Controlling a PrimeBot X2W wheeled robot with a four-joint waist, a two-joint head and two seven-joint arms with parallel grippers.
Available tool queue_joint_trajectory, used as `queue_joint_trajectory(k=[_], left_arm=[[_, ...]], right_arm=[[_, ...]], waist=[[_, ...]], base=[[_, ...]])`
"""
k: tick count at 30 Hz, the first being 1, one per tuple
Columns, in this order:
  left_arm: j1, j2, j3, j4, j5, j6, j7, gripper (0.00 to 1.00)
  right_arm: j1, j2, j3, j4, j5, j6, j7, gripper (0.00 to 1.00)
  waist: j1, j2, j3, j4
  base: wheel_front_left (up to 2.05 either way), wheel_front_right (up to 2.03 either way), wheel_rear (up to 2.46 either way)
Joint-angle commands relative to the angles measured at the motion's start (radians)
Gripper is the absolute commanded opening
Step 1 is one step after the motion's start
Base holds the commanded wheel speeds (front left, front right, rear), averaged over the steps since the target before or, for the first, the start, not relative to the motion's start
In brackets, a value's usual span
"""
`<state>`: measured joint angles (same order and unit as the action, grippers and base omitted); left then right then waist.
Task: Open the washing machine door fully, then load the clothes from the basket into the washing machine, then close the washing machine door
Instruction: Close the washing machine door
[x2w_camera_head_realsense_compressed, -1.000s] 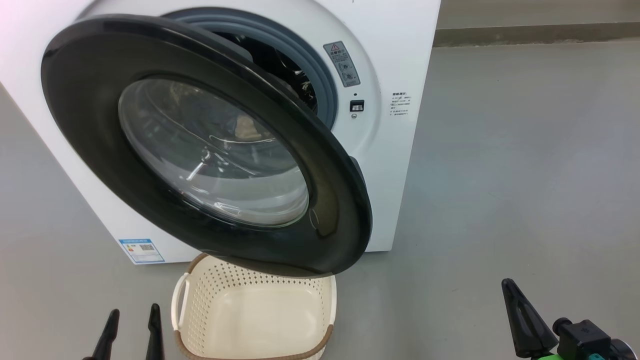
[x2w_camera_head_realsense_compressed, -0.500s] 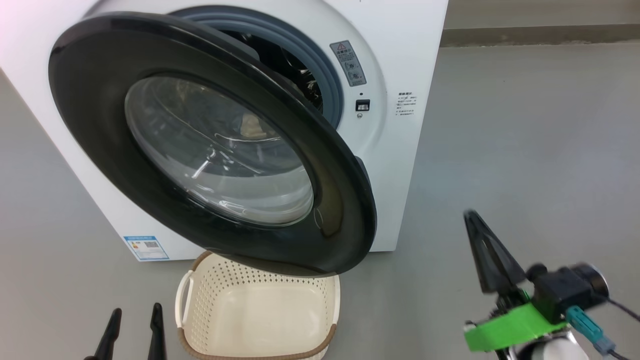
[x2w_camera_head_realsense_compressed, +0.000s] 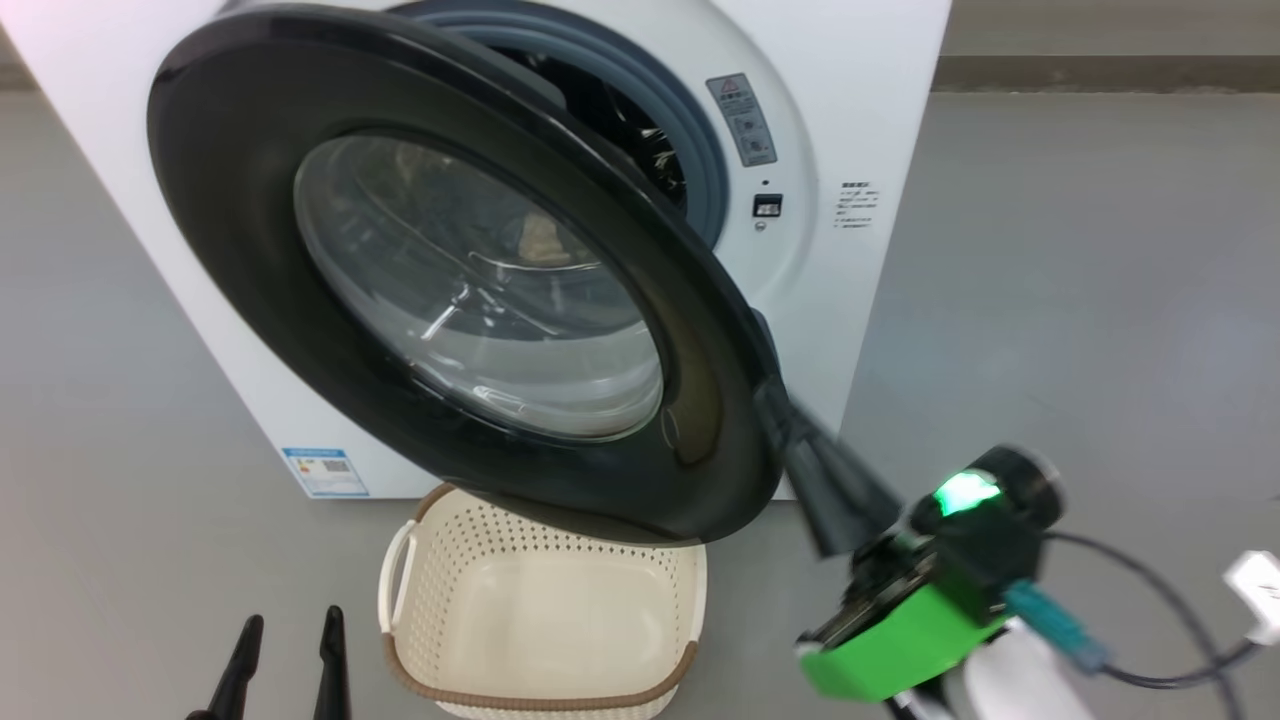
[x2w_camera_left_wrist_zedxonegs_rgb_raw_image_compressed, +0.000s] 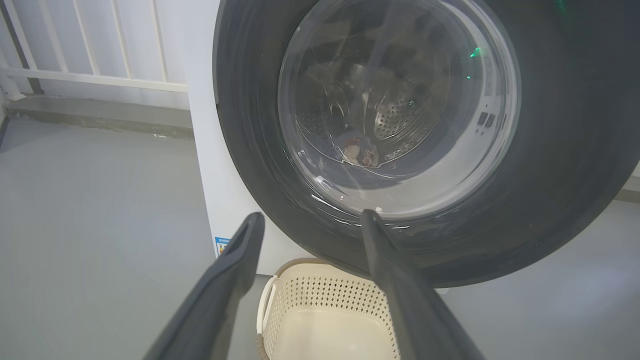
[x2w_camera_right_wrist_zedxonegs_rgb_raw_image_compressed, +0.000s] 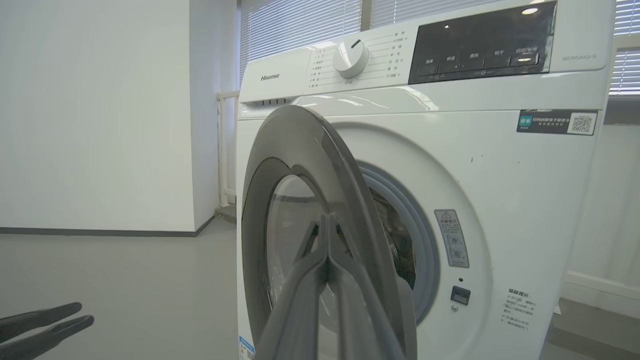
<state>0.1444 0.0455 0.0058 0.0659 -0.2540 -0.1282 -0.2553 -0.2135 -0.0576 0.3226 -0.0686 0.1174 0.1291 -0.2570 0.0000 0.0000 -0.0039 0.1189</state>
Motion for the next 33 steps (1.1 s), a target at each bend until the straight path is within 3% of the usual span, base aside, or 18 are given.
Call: queue_joint_trajectory(k=[1, 5, 11, 18, 33], left_arm=[[-0.03, 0.005, 0.025, -0.028, -0.008, -0.002, -0.006, 1.0], [-0.033, 0.005, 0.012, -0.033, -0.014, -0.002, -0.006, 1.0], [-0.061, 0.005, -0.016, -0.036, -0.031, -0.002, -0.006, 1.0], [-0.066, 0.005, -0.012, -0.032, -0.039, -0.002, -0.006, 1.0], [-0.089, 0.005, -0.03, -0.038, -0.059, -0.002, -0.006, 1.0]], right_arm=[[-0.035, 0.007, 0.05, 0.014, 0.021, 0.002, -0.005, 0.0], [-0.055, 0.007, 0.118, 0.122, 0.053, 0.002, -0.005, 0.0], [-0.113, 0.007, 0.113, 0.226, 0.065, 0.002, -0.005, 0.0], [-0.145, 0.007, 0.067, 0.252, 0.056, 0.002, -0.005, 0.0], [-0.197, 0.007, -0.031, 0.265, 0.004, 0.002, -0.005, 0.0]], waist=[[0.0, 0.0, 0.011, 0.016], [0.0, 0.0, 0.034, 0.042], [0.0, 0.0, 0.082, 0.1], [0.0, 0.0, 0.099, 0.133], [0.0, 0.0, 0.153, 0.129]], base=[[0.0, 0.0, 0.0], [0.0, 0.0, 0.0], [0.0, 0.0, 0.0], [0.0, 0.0, 0.0], [0.0, 0.0, 0.0]])
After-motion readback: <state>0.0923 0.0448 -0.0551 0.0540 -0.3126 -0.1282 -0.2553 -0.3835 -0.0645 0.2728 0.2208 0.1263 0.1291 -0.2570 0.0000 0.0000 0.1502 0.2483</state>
